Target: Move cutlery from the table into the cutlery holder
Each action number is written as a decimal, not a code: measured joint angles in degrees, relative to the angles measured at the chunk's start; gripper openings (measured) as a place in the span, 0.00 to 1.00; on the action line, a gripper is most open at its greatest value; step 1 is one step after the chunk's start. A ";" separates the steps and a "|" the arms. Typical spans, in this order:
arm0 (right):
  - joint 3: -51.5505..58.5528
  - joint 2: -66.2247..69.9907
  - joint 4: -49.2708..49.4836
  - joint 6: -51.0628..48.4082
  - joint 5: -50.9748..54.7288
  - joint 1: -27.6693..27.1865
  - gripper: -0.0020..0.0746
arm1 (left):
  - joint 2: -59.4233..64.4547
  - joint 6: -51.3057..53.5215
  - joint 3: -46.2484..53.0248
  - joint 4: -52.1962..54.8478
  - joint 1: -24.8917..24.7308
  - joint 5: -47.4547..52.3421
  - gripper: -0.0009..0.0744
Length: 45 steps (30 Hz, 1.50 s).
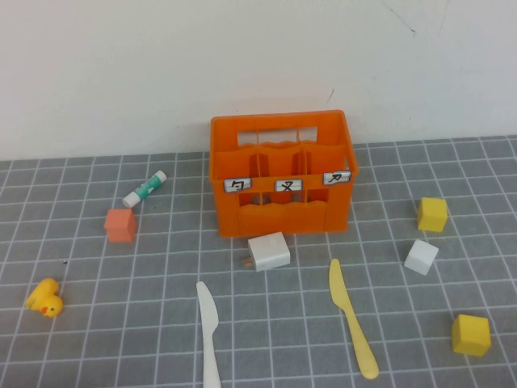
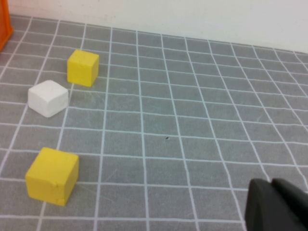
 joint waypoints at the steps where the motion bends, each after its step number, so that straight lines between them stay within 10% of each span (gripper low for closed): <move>1: 0.00 0.00 -0.24 0.00 0.00 0.00 0.02 | 0.00 0.00 0.00 0.00 0.00 0.00 0.01; 18: 0.47 0.00 -1.13 0.00 -4.69 0.00 0.02 | 0.00 0.00 0.00 1.35 0.00 -1.33 0.01; 33: 0.47 0.00 -0.96 1.74 -58.18 0.00 0.02 | 0.00 -0.17 0.36 12.18 0.00 -42.61 0.01; 45: -3.27 0.00 -0.58 0.37 -49.88 0.00 0.02 | -0.10 -1.36 -0.88 2.37 0.00 -53.12 0.01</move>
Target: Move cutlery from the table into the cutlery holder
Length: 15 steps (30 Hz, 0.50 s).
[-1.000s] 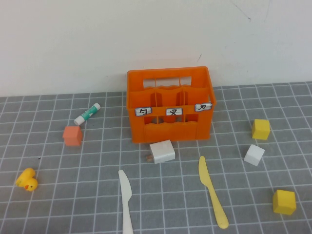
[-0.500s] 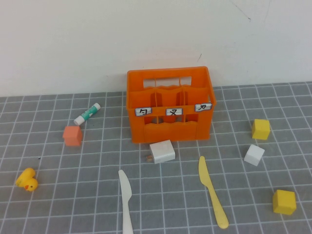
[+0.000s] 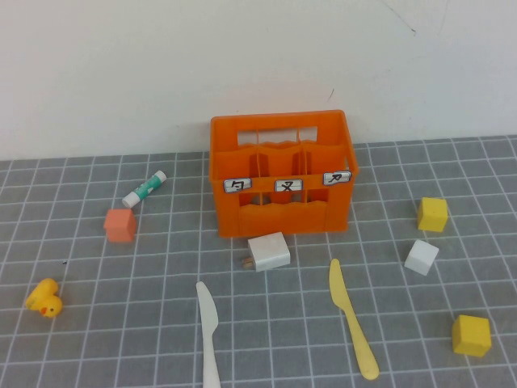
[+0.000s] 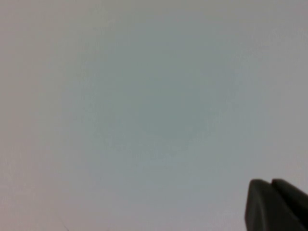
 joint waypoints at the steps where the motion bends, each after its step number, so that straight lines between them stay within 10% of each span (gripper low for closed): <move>1: -2.29 0.00 -0.15 -0.12 3.83 0.00 0.02 | 0.00 0.06 -1.70 -2.40 0.00 3.14 0.01; 15: -29.98 14.73 4.80 -1.54 50.52 0.00 0.02 | 15.87 0.78 -26.65 -15.38 0.00 54.63 0.01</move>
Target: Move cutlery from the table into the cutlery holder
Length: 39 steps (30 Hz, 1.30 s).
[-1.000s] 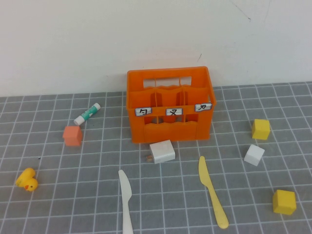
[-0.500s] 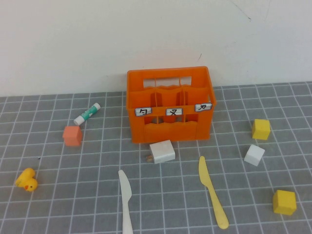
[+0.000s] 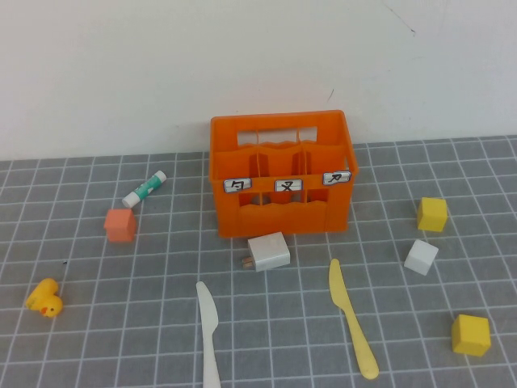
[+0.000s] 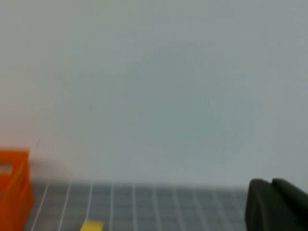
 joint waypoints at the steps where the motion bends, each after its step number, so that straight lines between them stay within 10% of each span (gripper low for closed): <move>1: -0.30 1.98 1.51 -0.84 1.67 0.00 0.02 | 1.73 0.26 0.00 0.00 0.00 1.00 0.01; 14: -0.42 28.07 37.59 -50.36 26.02 0.00 0.02 | 26.19 13.43 -0.29 -13.45 0.00 18.03 0.01; 26: -0.42 46.59 46.87 -61.94 25.71 0.00 0.02 | 46.21 24.83 -5.81 -24.90 -9.50 17.06 0.01; 39: -0.51 50.57 50.19 -66.69 23.51 0.00 0.02 | 67.14 -24.29 -16.80 16.62 -35.53 11.54 0.01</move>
